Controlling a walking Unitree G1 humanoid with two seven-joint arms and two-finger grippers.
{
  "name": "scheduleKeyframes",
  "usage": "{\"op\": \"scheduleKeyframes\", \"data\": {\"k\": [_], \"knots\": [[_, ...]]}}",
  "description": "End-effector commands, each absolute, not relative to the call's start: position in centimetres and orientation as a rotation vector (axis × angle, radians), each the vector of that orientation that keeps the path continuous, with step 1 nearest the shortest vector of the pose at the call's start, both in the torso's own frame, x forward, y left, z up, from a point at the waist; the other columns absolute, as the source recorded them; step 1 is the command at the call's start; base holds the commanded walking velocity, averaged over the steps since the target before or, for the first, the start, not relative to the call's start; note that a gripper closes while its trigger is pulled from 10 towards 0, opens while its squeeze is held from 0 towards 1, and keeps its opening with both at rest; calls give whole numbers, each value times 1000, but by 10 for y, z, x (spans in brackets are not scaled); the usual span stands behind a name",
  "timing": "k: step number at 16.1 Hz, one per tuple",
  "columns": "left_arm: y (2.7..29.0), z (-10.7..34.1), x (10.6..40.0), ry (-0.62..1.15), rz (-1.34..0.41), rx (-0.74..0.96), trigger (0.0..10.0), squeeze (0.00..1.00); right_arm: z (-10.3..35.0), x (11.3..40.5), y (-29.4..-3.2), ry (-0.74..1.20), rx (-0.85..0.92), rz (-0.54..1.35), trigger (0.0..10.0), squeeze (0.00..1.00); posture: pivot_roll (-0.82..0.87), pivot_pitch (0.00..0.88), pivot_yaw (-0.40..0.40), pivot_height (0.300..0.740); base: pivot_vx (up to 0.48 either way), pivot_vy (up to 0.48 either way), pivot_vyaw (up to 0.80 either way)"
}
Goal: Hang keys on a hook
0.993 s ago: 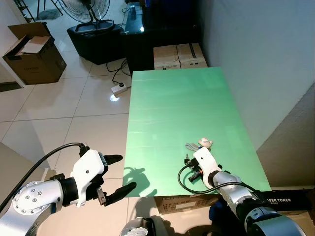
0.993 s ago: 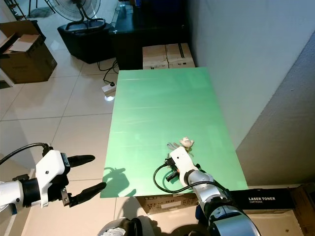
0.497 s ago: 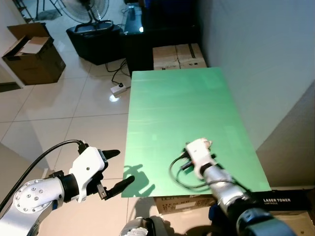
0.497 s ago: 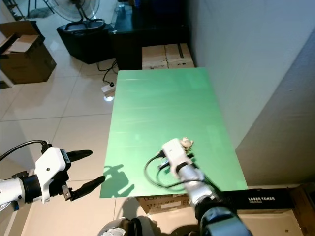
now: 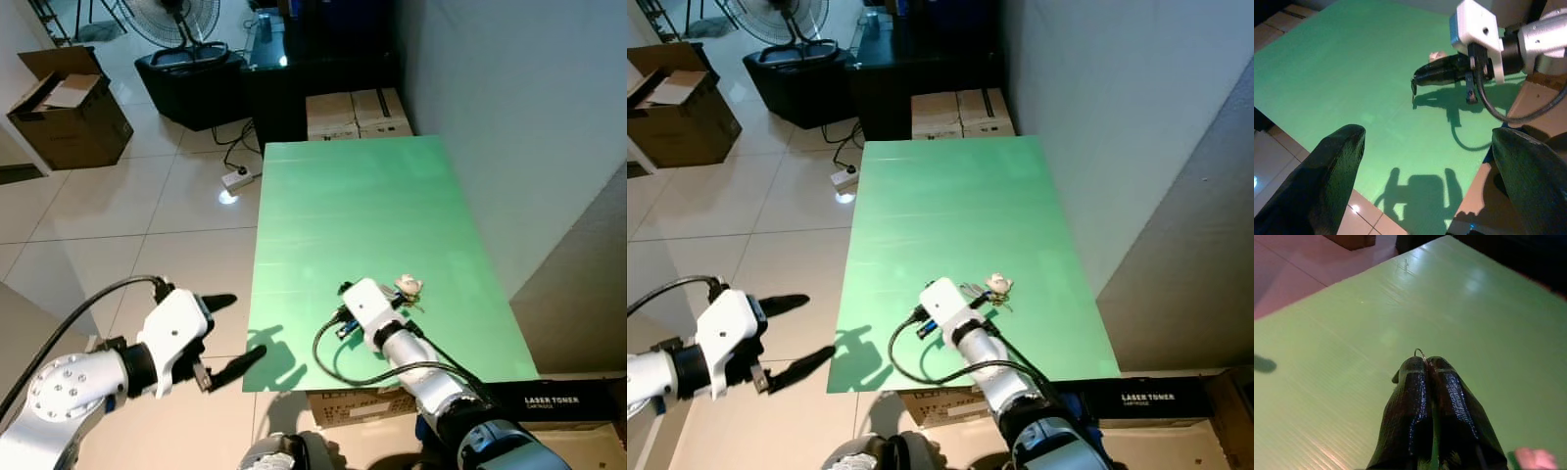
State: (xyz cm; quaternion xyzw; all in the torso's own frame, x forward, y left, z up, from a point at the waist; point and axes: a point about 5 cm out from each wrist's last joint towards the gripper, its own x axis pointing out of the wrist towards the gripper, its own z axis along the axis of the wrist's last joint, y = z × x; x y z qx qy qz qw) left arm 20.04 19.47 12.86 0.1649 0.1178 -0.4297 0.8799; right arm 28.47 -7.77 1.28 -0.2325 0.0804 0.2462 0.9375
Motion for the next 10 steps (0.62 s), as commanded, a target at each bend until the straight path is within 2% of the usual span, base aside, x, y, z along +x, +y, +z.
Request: {"op": "scheduleKeyframes", "data": {"k": [1,5,10], "knots": [[198,127,201,254,-880,355,10000,0,15,285,-74,125,-524,486,0,0,194,72,135,740,0,0,0],[193,128,202,218,-867,358,10000,0,20,287,-90,38,-691,337,0,0,196,72,142,740,0,0,0],[190,136,217,119,-770,361,10000,0,40,282,-99,-163,-759,207,0,0,191,46,135,740,0,0,0]]}}
